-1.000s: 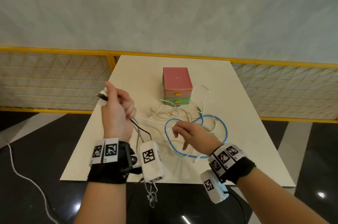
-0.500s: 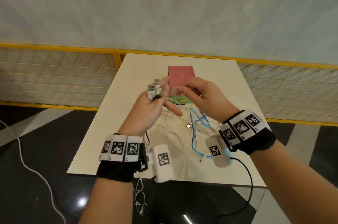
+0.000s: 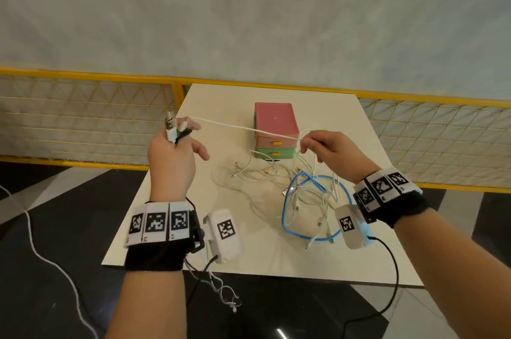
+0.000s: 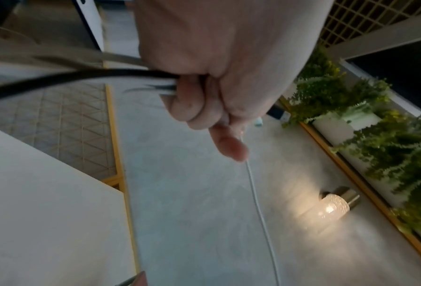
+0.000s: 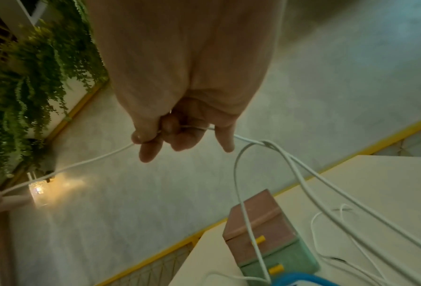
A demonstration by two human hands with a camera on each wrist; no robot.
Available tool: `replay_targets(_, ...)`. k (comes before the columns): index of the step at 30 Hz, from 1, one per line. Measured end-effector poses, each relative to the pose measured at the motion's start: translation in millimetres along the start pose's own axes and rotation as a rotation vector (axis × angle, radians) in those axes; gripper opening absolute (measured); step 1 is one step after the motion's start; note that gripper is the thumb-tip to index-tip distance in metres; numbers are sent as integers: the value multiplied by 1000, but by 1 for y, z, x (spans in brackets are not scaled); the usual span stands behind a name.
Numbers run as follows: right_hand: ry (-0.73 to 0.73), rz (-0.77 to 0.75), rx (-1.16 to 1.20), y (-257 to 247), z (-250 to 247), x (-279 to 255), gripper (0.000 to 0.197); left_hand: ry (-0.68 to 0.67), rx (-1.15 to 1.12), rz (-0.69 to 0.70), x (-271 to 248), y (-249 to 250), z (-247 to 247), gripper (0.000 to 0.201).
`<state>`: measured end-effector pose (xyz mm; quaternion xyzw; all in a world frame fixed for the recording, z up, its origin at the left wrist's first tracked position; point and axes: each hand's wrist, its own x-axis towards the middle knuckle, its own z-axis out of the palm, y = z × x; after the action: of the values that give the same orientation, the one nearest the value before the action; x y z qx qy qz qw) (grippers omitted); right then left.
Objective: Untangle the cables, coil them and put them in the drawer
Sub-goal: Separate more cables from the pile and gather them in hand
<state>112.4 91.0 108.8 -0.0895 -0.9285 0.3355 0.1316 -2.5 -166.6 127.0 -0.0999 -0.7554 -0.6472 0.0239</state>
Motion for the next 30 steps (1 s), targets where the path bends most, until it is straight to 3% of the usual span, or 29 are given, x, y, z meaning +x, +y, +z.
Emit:
replay_targets(5,36,-125,-96,-16,3,11,24,-102,-156,140,-14,1,25,57)
replay_targets(8,-6,-188,-226,-29,9,15,32,-189,-68,334,-23,7,40,82)
replay_targets(10,37,-169,-342,-35,11,18,32,-244,-47,390,-31,9,46,95)
replay_targets(12,162,-60,-483,-35,6,24,31,-208,-24,368,-31,4,49,97)
replay_targets(16,379,141,-623,-30,-6,29,32,14,35,138,-13,-12,44,83)
replay_targets(19,436,233,-539,-24,-13,29,30,104,-20,0,-6,-12,30,68)
replay_targets(21,411,213,-575,-22,-15,26,29,151,-108,-4,-6,-5,25,63)
replay_targets(23,322,75,-603,-26,-12,24,28,51,-174,36,-9,0,30,59)
replay_targets(25,218,-149,-535,-39,-2,22,24,-209,-209,55,-14,3,45,63)
replay_targets(28,160,-395,-389,-56,8,21,17,-577,83,66,-25,1,67,51)
replay_targets(30,150,-444,-337,-56,6,22,19,-582,141,44,-25,-2,69,46)
